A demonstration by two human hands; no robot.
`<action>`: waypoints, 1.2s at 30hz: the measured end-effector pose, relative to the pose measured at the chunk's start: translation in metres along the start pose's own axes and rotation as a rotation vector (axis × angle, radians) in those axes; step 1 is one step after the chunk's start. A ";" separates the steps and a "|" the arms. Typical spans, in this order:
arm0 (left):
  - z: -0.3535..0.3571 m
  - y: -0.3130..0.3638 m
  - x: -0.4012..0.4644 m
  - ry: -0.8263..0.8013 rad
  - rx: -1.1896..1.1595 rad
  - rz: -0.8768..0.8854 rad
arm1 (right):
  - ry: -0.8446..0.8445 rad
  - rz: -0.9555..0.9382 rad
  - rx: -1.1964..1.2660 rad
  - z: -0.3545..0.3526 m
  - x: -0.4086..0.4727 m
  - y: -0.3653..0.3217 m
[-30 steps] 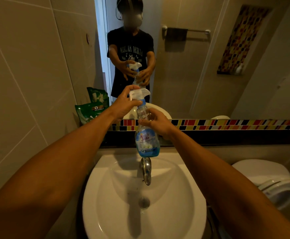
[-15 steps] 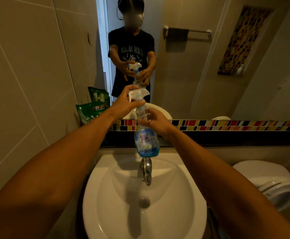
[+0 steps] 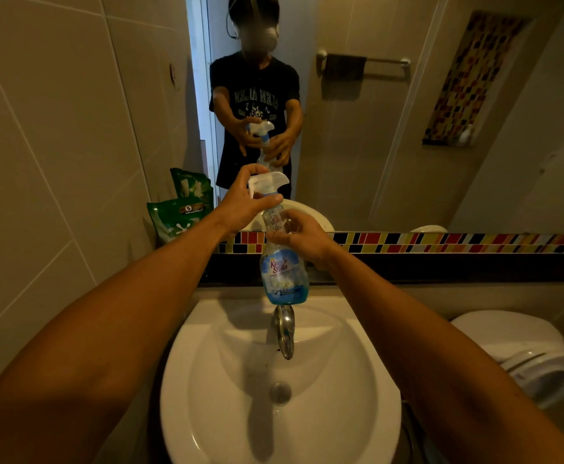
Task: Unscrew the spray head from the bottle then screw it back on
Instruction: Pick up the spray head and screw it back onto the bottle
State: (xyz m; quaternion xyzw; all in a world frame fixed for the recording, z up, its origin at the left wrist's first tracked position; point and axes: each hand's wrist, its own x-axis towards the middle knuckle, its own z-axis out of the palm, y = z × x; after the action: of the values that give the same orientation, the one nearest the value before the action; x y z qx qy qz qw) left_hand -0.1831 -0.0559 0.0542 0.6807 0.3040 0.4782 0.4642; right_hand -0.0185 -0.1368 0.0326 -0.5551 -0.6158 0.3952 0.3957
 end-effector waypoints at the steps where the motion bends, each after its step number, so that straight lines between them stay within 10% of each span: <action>1: -0.001 0.000 0.000 0.008 0.020 0.013 | 0.000 -0.002 -0.003 0.000 0.000 0.000; 36: -0.003 0.001 0.006 -0.013 0.065 -0.042 | 0.013 0.014 0.010 -0.003 0.001 0.000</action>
State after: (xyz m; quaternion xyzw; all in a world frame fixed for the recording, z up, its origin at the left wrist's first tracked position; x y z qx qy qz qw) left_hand -0.1839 -0.0501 0.0572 0.6918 0.3307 0.4539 0.4539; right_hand -0.0160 -0.1355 0.0336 -0.5602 -0.6072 0.3972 0.3996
